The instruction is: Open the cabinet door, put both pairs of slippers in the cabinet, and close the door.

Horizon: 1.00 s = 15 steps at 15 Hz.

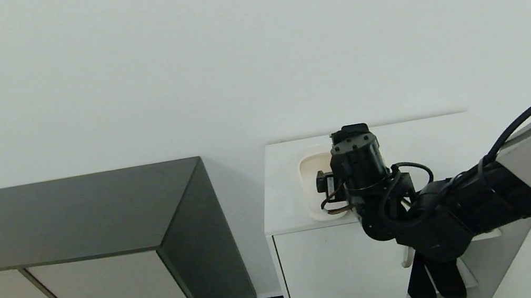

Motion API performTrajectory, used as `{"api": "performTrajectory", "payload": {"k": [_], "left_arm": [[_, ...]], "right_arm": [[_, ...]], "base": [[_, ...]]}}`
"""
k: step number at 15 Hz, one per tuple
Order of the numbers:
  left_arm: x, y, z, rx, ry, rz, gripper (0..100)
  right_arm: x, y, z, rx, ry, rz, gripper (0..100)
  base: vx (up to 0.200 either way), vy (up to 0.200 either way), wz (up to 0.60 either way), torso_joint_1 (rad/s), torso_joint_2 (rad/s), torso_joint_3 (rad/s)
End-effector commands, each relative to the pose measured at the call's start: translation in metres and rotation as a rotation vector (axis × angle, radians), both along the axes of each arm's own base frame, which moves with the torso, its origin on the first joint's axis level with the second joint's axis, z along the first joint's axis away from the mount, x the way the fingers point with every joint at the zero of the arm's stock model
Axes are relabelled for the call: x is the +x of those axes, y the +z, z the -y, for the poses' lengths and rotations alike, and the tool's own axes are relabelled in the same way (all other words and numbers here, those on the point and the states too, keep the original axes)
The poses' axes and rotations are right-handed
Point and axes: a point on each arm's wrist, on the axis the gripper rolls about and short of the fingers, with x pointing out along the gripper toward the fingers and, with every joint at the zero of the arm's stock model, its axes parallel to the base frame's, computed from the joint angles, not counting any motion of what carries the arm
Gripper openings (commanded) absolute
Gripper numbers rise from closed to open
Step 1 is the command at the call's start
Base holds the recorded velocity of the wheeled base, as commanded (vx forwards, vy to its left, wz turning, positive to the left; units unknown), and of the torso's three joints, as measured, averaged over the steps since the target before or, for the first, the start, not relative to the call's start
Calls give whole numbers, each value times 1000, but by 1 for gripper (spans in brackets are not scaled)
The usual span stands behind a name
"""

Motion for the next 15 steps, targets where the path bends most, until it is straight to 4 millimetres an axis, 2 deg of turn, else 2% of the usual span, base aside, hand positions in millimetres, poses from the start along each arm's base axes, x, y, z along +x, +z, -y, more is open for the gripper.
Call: {"api": "performTrajectory", "payload": {"k": [1, 3, 5, 9, 13, 15], "left_arm": [[0, 0, 0, -1, 1, 0, 0], [0, 0, 0, 1, 0, 0, 0], [0, 0, 0, -1, 1, 0, 0], [0, 0, 0, -1, 1, 0, 0], [0, 0, 0, -1, 1, 0, 0], [0, 0, 0, -1, 1, 0, 0]], "right_arm": [[10, -16, -4, -14, -9, -10, 100], [19, -19, -5, -19, -20, -1, 100], [40, -24, -2, -52, -46, 9, 100], [71, -21, 1, -39, -78, 46, 100], [85, -12, 6, -43, -89, 37, 100], [86, -15, 5, -47, -87, 31, 100]], "base": [[0, 0, 0, 0, 0, 0], [0, 0, 0, 0, 0, 0], [0, 0, 0, 0, 0, 0], [0, 0, 0, 0, 0, 0], [0, 0, 0, 0, 0, 0], [0, 0, 0, 0, 0, 0]]}}
